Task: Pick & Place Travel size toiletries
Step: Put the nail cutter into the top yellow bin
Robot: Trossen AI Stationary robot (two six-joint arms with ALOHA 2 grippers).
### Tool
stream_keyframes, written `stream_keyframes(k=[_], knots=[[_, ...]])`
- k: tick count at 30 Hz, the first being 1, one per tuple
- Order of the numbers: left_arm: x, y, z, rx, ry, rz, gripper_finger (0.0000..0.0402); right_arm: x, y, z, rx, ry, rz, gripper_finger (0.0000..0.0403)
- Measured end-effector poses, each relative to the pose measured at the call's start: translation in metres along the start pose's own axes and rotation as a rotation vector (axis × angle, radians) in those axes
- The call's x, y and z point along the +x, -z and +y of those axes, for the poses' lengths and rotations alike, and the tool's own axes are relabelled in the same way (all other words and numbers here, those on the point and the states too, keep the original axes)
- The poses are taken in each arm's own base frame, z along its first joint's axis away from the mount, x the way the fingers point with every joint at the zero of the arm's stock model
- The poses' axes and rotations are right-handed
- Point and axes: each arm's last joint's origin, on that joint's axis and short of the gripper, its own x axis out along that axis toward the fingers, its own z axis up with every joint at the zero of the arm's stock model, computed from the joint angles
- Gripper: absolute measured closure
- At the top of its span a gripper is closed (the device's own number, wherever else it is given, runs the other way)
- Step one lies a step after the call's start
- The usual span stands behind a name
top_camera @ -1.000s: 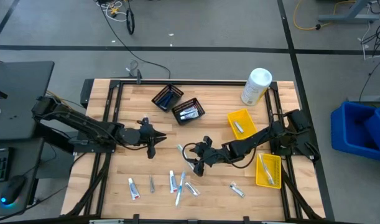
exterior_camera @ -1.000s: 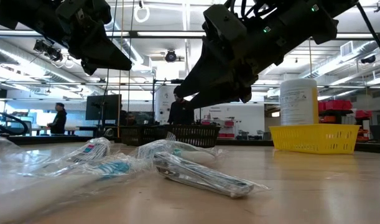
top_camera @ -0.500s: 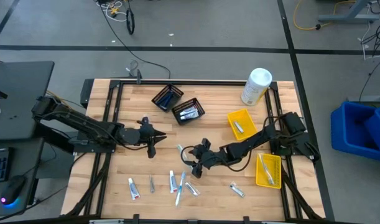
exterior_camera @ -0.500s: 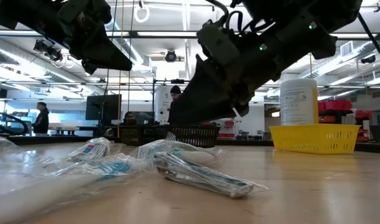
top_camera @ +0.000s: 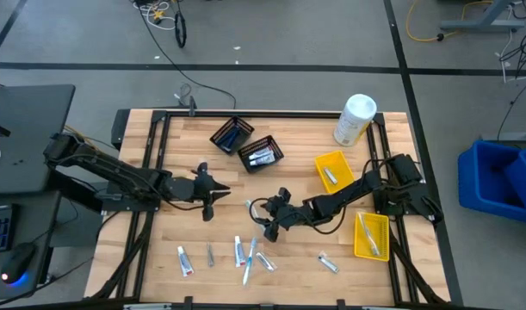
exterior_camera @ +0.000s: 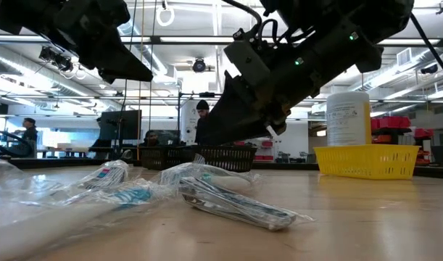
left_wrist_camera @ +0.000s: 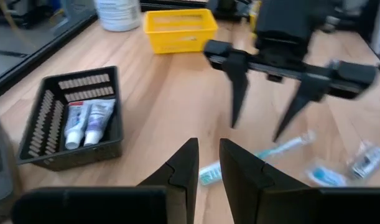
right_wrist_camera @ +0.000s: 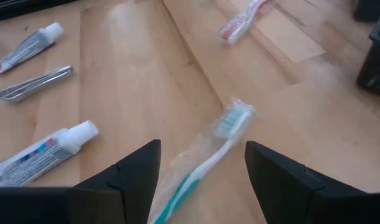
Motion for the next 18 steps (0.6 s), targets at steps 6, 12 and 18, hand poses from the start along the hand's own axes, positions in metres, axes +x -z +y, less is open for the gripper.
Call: stream_keyframes(k=[6, 12, 18], knots=[[0.000, 0.004, -0.002, 0.022, 0.074, 0.049, 0.0331, 0.000, -0.005, -0.008, -0.001, 0.055, -0.010, 0.0155], [0.000, 0.004, -0.001, 0.006, 0.057, 0.053, 0.0331, -0.019, -0.028, -0.016, -0.034, 0.098, -0.036, 0.0169], [0.000, 0.004, -0.001, 0.001, 0.046, 0.050, 0.0331, -0.031, -0.041, -0.020, -0.015, 0.113, -0.060, 0.0179]])
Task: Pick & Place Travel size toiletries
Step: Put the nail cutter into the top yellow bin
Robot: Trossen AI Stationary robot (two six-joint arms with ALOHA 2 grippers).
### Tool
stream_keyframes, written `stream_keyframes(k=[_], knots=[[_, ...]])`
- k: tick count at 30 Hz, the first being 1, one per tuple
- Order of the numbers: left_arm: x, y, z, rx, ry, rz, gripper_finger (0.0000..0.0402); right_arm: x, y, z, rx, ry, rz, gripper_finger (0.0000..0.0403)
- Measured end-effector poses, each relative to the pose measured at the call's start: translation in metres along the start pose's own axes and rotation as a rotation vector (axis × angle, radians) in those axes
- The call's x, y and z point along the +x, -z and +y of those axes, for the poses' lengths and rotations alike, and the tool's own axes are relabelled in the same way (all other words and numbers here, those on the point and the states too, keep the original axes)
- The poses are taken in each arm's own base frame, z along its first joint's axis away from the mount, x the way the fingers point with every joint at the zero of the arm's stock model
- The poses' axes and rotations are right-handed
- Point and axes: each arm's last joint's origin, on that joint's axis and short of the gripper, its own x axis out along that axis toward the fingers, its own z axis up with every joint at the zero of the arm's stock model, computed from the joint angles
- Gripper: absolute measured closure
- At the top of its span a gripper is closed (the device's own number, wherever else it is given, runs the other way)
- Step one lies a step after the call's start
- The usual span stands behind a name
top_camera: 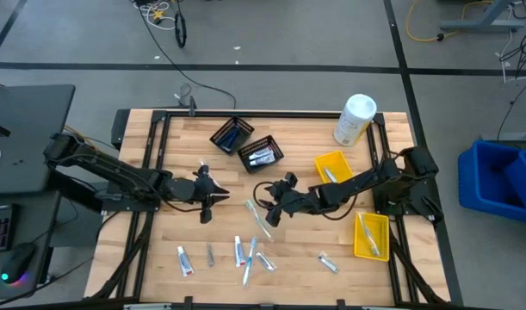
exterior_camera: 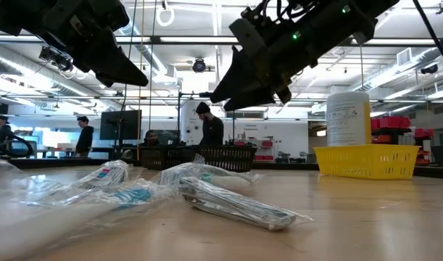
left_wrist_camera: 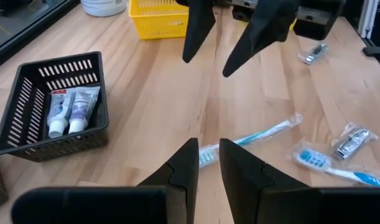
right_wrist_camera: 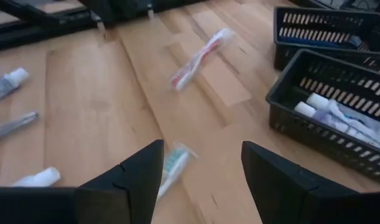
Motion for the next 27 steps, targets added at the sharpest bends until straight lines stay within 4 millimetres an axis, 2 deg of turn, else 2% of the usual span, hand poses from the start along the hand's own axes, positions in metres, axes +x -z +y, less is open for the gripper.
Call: stream_keyframes(k=[5, 10, 13, 18, 23, 27], knots=[[0.000, 0.000, 0.000, -0.005, 0.000, 0.000, 0.0331, -0.001, 0.003, 0.000, -0.017, -0.006, 0.031, 0.0180], [0.000, 0.000, 0.000, -0.006, 0.000, -0.001, 0.0331, -0.011, 0.013, 0.007, -0.049, -0.126, 0.182, 0.0175], [0.000, 0.000, 0.000, -0.006, 0.000, 0.000, 0.0331, -0.028, 0.025, 0.016, -0.050, -0.259, 0.356, 0.0174], [0.000, 0.000, 0.000, -0.008, -0.003, -0.002, 0.0331, -0.066, 0.049, 0.036, 0.079, -0.323, 0.638, 0.0184], [0.000, 0.000, 0.001, -0.060, -0.036, -0.011, 0.0331, -0.102, 0.079, 0.058, 0.164, -0.326, 0.907, 0.0191], [0.000, 0.000, 0.001, -0.067, -0.050, -0.015, 0.0331, -0.129, 0.101, 0.068, 0.208, -0.229, 1.041, 0.0181]])
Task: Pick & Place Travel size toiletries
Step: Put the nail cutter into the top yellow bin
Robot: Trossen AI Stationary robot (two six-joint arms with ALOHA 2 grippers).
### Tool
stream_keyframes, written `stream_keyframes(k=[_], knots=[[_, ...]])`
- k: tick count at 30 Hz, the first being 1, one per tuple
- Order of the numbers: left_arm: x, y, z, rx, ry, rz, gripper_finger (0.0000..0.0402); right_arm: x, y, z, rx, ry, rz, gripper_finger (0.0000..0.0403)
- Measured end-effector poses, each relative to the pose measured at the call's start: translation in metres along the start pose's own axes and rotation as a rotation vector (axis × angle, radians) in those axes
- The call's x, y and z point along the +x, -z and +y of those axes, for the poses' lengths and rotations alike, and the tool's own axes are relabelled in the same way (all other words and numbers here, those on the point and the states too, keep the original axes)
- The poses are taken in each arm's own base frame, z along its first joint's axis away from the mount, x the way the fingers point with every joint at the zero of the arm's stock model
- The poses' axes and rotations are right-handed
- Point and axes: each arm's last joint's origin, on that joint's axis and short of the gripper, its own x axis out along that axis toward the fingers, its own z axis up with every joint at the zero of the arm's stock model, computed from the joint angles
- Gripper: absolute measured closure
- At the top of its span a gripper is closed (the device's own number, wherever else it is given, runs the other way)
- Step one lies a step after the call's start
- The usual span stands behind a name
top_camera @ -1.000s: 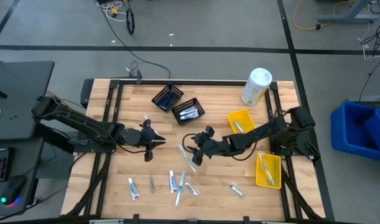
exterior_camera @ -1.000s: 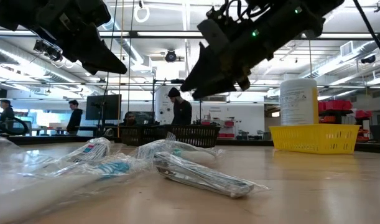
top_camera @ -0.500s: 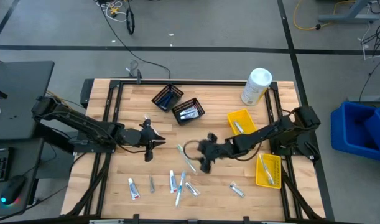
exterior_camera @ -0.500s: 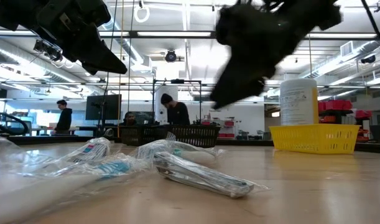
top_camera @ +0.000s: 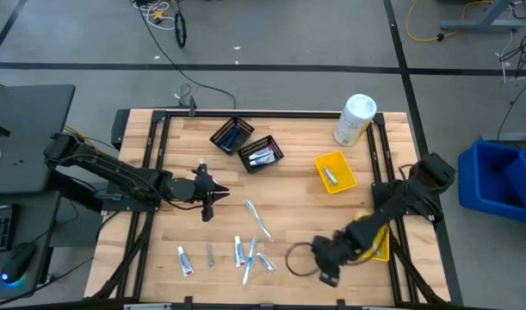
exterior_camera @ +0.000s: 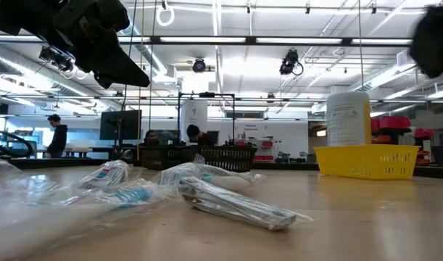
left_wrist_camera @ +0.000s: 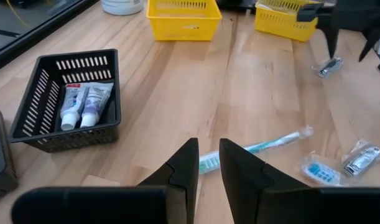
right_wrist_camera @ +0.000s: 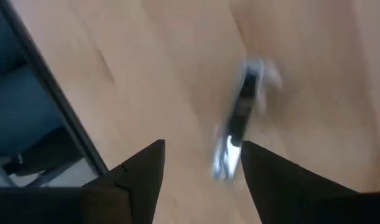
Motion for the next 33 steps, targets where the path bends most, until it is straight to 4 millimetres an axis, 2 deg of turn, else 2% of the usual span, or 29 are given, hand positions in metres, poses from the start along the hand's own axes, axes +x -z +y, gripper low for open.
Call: stream_keyframes(k=[3, 7, 14, 21, 25, 33], knots=[[0.000, 0.000, 0.000, -0.001, 0.001, -0.002, 0.0331, 0.003, 0.019, -0.001, 0.051, 0.082, 0.026, 0.0171], [0.000, 0.000, 0.000, -0.001, 0.002, -0.002, 0.0331, 0.013, 0.030, -0.002, 0.036, 0.162, 0.002, 0.0162], [0.000, 0.000, 0.000, -0.019, 0.004, 0.001, 0.0331, 0.022, 0.028, -0.002, 0.018, 0.170, 0.011, 0.0168], [0.000, 0.000, 0.000, -0.017, 0.003, 0.001, 0.0331, 0.022, 0.027, -0.004, -0.062, 0.222, -0.087, 0.0187], [0.000, 0.000, 0.000, -0.015, 0.003, 0.002, 0.0331, 0.023, 0.024, -0.004, -0.130, 0.254, -0.159, 0.0213], [0.000, 0.000, 0.000, 0.012, 0.007, 0.003, 0.0331, 0.023, 0.023, -0.006, -0.174, 0.275, -0.180, 0.0299]])
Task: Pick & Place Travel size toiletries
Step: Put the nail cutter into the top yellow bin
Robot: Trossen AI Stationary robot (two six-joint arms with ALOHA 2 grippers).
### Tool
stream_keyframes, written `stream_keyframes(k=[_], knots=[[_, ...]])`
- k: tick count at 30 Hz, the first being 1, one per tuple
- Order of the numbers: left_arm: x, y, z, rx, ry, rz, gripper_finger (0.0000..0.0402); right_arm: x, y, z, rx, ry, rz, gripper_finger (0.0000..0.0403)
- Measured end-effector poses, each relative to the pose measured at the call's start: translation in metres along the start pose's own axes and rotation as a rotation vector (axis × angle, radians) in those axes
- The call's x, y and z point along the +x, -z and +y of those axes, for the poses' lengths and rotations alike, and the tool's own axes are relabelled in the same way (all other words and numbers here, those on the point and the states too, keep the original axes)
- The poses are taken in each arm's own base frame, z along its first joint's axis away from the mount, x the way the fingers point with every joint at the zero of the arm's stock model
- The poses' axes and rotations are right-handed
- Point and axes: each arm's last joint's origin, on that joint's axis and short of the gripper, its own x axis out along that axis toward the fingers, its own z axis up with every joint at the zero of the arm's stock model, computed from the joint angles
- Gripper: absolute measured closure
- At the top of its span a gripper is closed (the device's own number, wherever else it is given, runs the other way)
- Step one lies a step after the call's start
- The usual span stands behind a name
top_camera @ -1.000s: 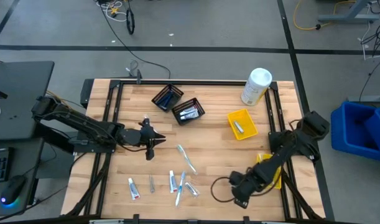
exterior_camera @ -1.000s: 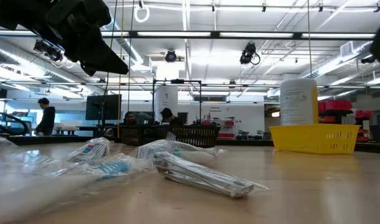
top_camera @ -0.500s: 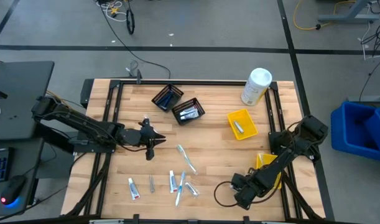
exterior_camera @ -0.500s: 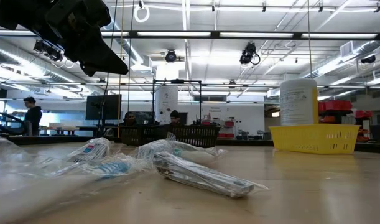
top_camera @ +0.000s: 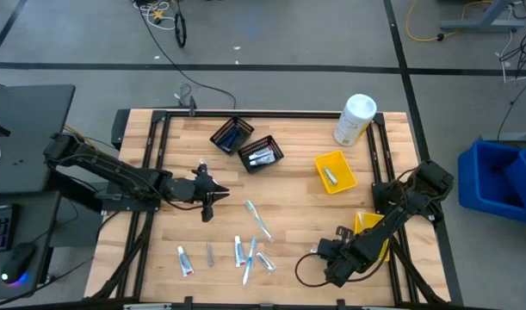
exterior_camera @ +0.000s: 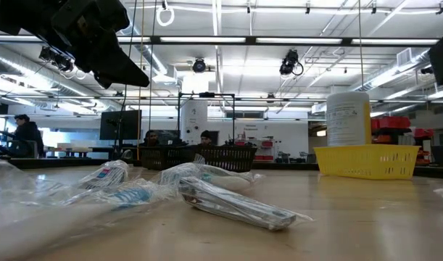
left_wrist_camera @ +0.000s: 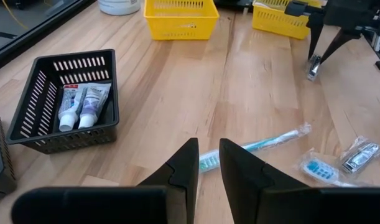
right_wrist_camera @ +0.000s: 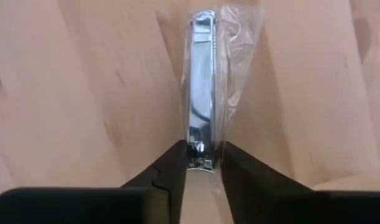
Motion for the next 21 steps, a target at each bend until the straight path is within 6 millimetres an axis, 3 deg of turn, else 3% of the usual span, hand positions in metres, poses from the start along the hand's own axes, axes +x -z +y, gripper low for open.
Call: stream_keyframes(k=[6, 12, 17, 21], knots=[[0.000, 0.000, 0.000, 0.001, 0.000, 0.002, 0.0331, 0.001, -0.010, -0.003, 0.034, -0.007, -0.019, 0.0328], [0.000, 0.000, 0.000, 0.001, -0.008, -0.001, 0.0331, 0.002, -0.036, -0.020, 0.039, 0.026, -0.063, 0.0328], [0.000, 0.000, 0.000, -0.001, -0.008, -0.002, 0.0331, -0.022, -0.071, -0.051, 0.042, 0.061, -0.194, 0.0328], [0.000, 0.000, 0.000, -0.003, -0.007, -0.002, 0.0331, -0.052, -0.087, -0.085, 0.101, 0.108, -0.253, 0.0328]])
